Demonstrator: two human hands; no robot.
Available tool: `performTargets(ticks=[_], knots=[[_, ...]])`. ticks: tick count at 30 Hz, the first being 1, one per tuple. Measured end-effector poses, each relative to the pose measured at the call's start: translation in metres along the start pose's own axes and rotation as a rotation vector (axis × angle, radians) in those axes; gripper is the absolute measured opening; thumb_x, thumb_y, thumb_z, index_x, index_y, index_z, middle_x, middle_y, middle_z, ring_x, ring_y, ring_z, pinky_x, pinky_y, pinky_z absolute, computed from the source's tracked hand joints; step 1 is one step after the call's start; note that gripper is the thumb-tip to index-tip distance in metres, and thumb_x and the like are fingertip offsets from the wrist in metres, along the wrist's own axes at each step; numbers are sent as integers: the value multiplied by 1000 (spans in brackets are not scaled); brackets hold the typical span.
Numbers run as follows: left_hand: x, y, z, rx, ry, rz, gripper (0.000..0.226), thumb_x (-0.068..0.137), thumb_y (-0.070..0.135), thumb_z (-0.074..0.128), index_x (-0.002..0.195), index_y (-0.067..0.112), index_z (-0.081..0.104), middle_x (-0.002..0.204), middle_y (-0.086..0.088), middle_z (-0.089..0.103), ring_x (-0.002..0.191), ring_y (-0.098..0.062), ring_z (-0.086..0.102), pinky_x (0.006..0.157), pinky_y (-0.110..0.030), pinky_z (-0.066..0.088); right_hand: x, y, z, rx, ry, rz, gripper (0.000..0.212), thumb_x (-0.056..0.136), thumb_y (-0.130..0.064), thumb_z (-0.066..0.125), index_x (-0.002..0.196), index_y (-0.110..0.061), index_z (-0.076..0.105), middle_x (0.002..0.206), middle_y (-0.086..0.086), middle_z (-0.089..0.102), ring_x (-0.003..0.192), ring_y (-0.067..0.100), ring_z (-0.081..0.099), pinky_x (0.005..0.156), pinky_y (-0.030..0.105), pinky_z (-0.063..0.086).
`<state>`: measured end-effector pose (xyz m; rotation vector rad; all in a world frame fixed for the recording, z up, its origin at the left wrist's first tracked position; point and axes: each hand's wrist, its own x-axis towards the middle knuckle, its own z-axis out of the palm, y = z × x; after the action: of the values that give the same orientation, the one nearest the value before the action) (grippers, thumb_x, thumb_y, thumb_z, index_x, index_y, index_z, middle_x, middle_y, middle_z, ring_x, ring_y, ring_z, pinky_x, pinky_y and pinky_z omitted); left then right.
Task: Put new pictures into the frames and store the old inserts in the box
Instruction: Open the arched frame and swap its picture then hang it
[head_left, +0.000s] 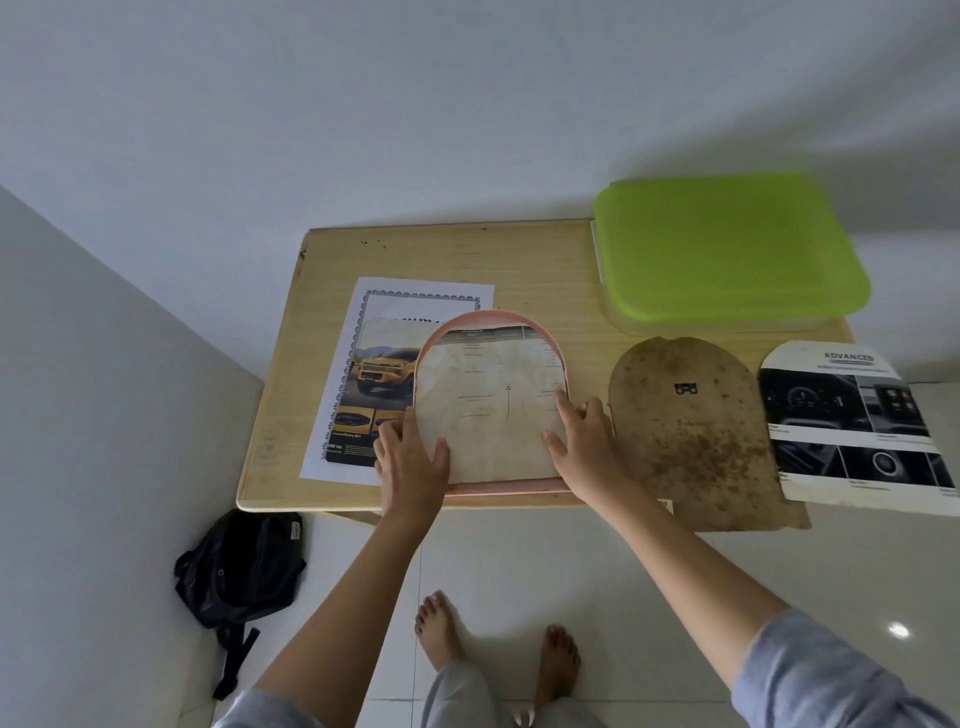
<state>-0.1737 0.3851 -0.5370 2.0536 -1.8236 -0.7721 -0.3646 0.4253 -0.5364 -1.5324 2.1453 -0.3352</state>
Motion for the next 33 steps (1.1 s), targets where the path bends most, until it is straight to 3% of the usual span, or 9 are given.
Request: performTargets(ticks=[4,10,14,16,19,21,27,33], knots=[[-4,16,4,105,50,27,54,89,27,53,136,12,32,134,-10,32,124,-26,32,103,-42,31,-4,13,-13,127,-40,-41,57,95,-27,47,145,-17,23,130,12,33,116,25,42,96,30,36],[-23,81,38,189,-47,372,54,95,33,38,143,12,26,151,-7,23,140,-22,19,111,-39,24,-14,76,-56,80,19,-5,54,95,-28,45,144,-16,26,141,6,29,133,20,30,104,32,34],[-53,118,81,291,-231,653,55,89,39,33,133,8,44,141,-11,45,131,-26,43,98,-39,43,-35,125,-72,-37,36,73,52,95,-30,44,143,-16,29,146,6,28,136,21,28,108,35,33],[-63,128,101,336,-300,696,58,89,41,33,133,6,45,141,-13,44,131,-27,42,100,-39,38,-43,139,-71,-107,42,62,52,95,-32,45,142,-15,32,148,7,27,137,23,27,111,38,30],[-69,130,116,368,-374,693,76,87,53,11,146,7,18,155,-12,10,143,-25,3,115,-36,9,-48,143,-64,-169,25,44,55,95,-37,43,143,-17,29,154,8,17,142,27,18,114,46,25],[-66,124,123,393,-385,689,84,80,60,-4,148,10,2,156,-9,-8,140,-20,-17,113,-31,-7,-49,141,-59,-172,23,36,56,95,-39,41,145,-17,27,155,8,12,143,27,15,113,45,26],[-56,120,115,475,-362,669,92,75,57,-12,147,2,3,155,-16,-6,144,-25,-9,116,-32,-3,-47,126,-39,-110,15,47,58,96,-41,36,147,-18,19,157,8,1,145,25,2,114,42,22],[-57,121,111,408,-357,603,88,79,56,-3,146,1,6,156,-17,-3,144,-28,-4,114,-32,-1,-44,133,-47,-28,96,86,55,95,-37,42,144,-16,29,156,9,11,144,27,10,116,44,20]])
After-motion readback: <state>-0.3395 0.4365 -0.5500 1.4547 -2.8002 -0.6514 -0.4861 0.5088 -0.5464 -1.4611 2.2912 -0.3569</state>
